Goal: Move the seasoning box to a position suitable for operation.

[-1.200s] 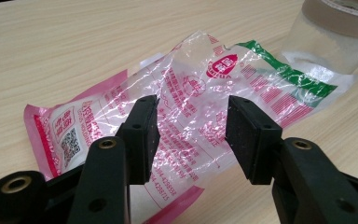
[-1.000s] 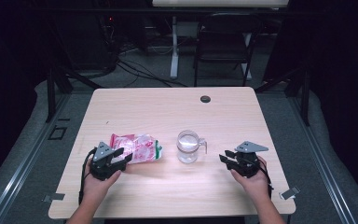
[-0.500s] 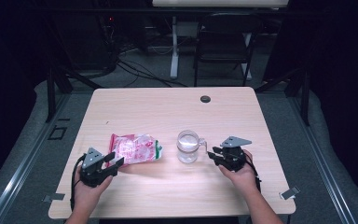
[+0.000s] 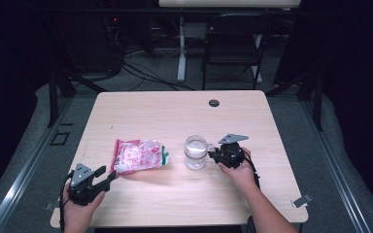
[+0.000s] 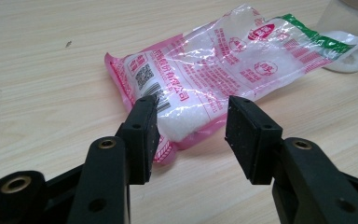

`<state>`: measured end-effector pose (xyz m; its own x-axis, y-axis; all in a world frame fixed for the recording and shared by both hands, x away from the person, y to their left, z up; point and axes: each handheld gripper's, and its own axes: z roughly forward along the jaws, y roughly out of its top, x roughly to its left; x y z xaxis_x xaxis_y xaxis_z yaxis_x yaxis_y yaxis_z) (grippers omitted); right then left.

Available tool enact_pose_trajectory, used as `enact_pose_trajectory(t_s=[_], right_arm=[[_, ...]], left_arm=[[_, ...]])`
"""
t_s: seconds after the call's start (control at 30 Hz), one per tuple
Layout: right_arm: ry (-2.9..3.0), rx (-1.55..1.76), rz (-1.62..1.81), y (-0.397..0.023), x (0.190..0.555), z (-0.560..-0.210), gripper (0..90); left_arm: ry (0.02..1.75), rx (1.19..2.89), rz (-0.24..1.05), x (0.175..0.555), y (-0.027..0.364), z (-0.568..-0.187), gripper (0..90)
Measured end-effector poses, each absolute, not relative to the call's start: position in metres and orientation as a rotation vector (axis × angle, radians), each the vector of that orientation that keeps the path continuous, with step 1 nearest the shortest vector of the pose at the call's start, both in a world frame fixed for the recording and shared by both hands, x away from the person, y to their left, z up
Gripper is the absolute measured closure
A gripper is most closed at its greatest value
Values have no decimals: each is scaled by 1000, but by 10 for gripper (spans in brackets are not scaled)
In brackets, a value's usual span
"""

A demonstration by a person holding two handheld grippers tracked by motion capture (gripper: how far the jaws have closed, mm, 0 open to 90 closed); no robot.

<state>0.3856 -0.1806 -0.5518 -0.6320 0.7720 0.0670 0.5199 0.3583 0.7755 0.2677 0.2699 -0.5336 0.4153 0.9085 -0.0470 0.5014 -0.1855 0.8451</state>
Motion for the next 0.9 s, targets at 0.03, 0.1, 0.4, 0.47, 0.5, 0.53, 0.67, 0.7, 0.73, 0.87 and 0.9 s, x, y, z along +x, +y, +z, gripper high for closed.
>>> enact_pose_trajectory(t_s=[0.03,0.1,0.4,0.47,0.5,0.53,0.67,0.7,0.73,0.87,0.9], right_arm=[[2315,1143,1150,-181,386,-552,725],[2314,1140,1132,-178,386,-551,733],[2317,1077,1061,-174,384,-550,759],[2321,1071,1059,-174,383,-550,759],[2321,1071,1059,-174,383,-550,759],[2321,1069,1055,-175,382,-549,759],[2335,1056,1038,-177,378,-548,760],[2335,1056,1038,-177,378,-548,760],[2332,1056,1041,-177,374,-548,760],[2350,1038,1028,-179,365,-547,758],[2350,1038,1028,-179,365,-547,758]], left_arm=[[1211,1833,612,268,270,-534,539],[1214,1833,615,266,271,-534,539],[1205,1838,613,266,270,-534,538],[1197,1845,612,267,269,-534,538],[1197,1845,612,267,269,-534,538],[1192,1842,609,268,267,-534,538],[1172,1851,603,272,263,-533,537],[1172,1851,603,272,263,-533,538],[1161,1858,596,275,260,-533,537],[1133,1871,585,281,253,-534,537],[1133,1871,585,281,253,-534,537]])
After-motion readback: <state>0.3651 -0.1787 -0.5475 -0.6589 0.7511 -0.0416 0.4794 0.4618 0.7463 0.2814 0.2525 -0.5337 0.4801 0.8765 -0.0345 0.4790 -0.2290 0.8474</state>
